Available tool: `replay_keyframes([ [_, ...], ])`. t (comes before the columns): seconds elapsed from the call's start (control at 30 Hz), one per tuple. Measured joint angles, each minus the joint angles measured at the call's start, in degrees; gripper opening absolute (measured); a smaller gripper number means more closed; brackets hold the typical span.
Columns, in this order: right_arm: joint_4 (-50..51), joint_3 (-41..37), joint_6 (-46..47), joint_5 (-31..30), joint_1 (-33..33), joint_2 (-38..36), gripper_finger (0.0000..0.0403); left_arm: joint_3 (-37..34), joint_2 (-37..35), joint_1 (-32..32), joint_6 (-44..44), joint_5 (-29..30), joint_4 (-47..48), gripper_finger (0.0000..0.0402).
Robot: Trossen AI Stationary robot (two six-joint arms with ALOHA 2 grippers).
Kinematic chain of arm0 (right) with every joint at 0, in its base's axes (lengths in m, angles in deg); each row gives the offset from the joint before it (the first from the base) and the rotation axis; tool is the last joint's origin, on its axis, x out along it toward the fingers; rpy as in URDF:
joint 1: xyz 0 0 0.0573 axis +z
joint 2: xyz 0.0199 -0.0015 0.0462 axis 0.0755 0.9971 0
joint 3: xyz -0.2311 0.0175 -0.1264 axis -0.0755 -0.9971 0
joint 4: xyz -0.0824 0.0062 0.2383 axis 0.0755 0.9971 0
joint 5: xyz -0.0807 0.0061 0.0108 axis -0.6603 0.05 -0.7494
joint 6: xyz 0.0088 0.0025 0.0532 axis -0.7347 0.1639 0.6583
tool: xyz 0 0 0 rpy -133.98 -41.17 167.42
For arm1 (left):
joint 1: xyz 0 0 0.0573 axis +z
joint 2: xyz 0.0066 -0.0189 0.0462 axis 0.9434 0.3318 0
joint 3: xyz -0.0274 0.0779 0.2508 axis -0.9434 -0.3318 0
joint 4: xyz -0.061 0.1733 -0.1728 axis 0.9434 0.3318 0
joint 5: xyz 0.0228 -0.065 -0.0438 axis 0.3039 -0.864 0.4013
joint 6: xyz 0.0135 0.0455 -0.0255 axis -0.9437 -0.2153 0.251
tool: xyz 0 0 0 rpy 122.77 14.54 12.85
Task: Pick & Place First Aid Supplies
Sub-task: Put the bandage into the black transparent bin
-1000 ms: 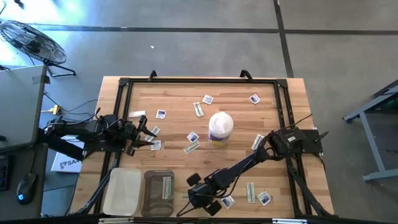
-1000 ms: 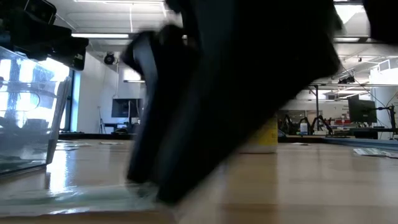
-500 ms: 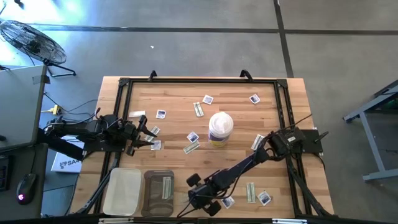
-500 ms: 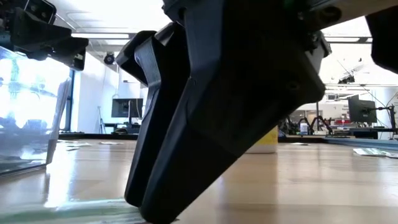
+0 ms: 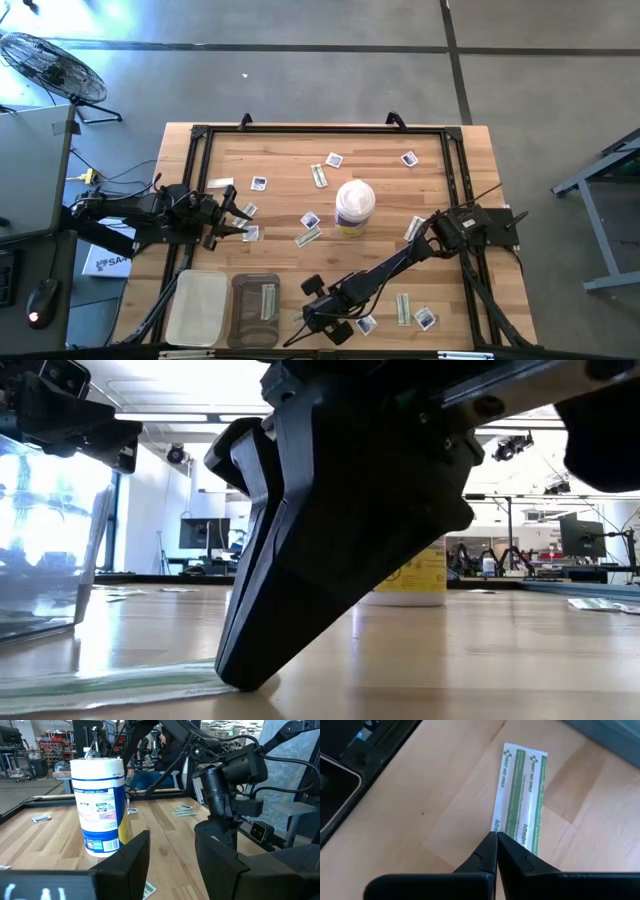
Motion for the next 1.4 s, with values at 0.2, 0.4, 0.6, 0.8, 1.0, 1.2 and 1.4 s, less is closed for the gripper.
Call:
replay_keyframes([
  [0.2, 0.78, -0.22, -0.71, -2.55, -0.11, -4.2, 0.0001, 0.0, -0.01, -0.01, 0.0, 0.0, -0.01, 0.0154],
  [0.4, 0.78, -0.07, -1.05, -2.79, 0.55, -11.11, 0.0001, 0.0, -0.01, -0.01, 0.0, 0.0, 0.01, 0.0154],
  [0.6, -12.64, -0.02, -4.1, 0.49, 1.18, -14.16, 0.0001, 0.0, -0.01, 0.0, 0.0, 0.0, -0.01, 0.0154],
  [0.8, -29.9, 0.02, -10.01, 8.23, 1.06, -12.01, 0.0, 0.0, 0.01, 0.0, 0.0, 0.0, 0.0, 0.0154],
  [1.0, -42.75, 0.0, -9.97, 16.07, -1.03, -6.98, 0.0, 0.0, 0.01, -0.02, 0.0, 0.0, 0.0, 0.0154],
  [1.2, -48.23, -0.07, -6.27, 17.66, -2.85, -3.29, 0.0, 0.0, 0.01, 0.0, 0.0, 0.0, -0.03, 0.0154],
  [1.4, -48.12, -0.07, -5.19, 20.83, -3.91, 0.03, 0.0, 0.0, 0.01, 0.0, 0.0, -0.02, -0.01, 0.0154],
])
